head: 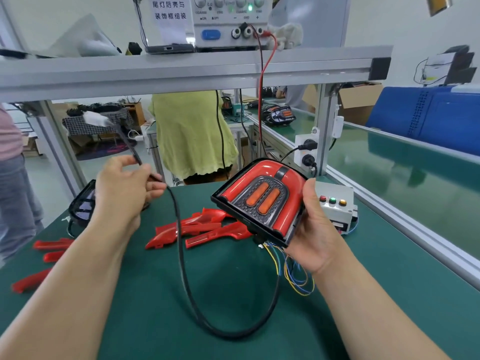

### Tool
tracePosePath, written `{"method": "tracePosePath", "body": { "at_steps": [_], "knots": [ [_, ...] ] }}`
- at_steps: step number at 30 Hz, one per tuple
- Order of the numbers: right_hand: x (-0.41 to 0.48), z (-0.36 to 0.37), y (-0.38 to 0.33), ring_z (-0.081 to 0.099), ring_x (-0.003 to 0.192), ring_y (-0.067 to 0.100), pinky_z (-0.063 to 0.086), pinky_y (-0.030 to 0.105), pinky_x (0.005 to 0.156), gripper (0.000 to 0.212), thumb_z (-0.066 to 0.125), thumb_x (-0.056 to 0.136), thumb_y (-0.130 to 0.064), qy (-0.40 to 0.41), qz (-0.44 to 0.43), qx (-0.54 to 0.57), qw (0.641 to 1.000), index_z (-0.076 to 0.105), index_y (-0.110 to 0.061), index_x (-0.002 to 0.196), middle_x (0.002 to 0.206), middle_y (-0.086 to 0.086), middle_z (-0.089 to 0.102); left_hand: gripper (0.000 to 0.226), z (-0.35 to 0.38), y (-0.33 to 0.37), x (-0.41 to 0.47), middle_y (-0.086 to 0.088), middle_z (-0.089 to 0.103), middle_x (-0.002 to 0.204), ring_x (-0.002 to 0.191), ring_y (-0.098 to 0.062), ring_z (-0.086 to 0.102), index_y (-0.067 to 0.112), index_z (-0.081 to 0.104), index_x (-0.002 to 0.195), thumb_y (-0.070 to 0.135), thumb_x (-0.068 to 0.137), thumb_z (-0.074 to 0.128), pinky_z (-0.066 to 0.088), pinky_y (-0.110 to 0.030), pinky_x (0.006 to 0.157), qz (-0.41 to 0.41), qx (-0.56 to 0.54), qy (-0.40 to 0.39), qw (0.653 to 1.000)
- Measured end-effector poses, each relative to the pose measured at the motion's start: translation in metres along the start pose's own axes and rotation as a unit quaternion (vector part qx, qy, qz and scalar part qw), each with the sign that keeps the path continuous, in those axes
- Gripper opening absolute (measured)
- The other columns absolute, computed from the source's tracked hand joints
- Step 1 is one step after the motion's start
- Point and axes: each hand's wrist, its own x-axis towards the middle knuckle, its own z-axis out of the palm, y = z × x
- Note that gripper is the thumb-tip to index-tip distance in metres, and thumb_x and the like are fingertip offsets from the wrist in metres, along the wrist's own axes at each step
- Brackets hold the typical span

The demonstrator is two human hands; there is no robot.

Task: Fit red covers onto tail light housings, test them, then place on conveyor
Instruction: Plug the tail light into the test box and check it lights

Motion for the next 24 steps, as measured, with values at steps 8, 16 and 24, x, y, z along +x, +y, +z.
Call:
{"method": "tracePosePath", "body": {
  "at_steps": [8,16,24],
  "knots": [
    [-0.007,0.018,0.018,0.035,0.143,0.040,0.020,0.059,0.119,0.101,0.078,0.068,-0.054,-0.132,0.073,-0.034,0.988,0.043,-0.004,0.148,0.151,0.024,0.042,0.020,0.036,0.019,-0.072,-0.002,0.070,0.060,0.049,-0.016,0.061,0.026,0.077,0.067,0.024,0.082,0.065,0.047,-0.020,0.047,-0.066,0.106,-0.285,0.950],
    [-0.003,0.005,-0.005,0.058,0.123,0.039,0.054,0.057,0.092,0.069,0.046,0.087,-0.059,-0.048,-0.053,0.021,0.997,0.066,-0.008,0.128,0.137,0.020,0.059,0.018,0.023,0.019,-0.064,0.011,0.071,0.074,0.067,-0.003,0.059,0.027,0.074,0.088,0.010,0.079,0.074,0.043,-0.013,0.062,0.026,0.342,-0.500,0.795],
    [-0.009,-0.010,-0.027,0.075,0.089,0.030,0.061,0.044,0.066,0.056,0.043,0.094,-0.055,-0.009,-0.081,0.041,0.996,0.080,-0.013,0.101,0.102,0.013,0.076,0.023,-0.005,0.003,-0.022,-0.005,0.068,0.068,0.059,-0.020,0.062,0.025,0.075,0.074,0.042,0.088,0.069,0.050,-0.033,0.061,0.024,0.433,-0.258,0.864]
  ]
}}
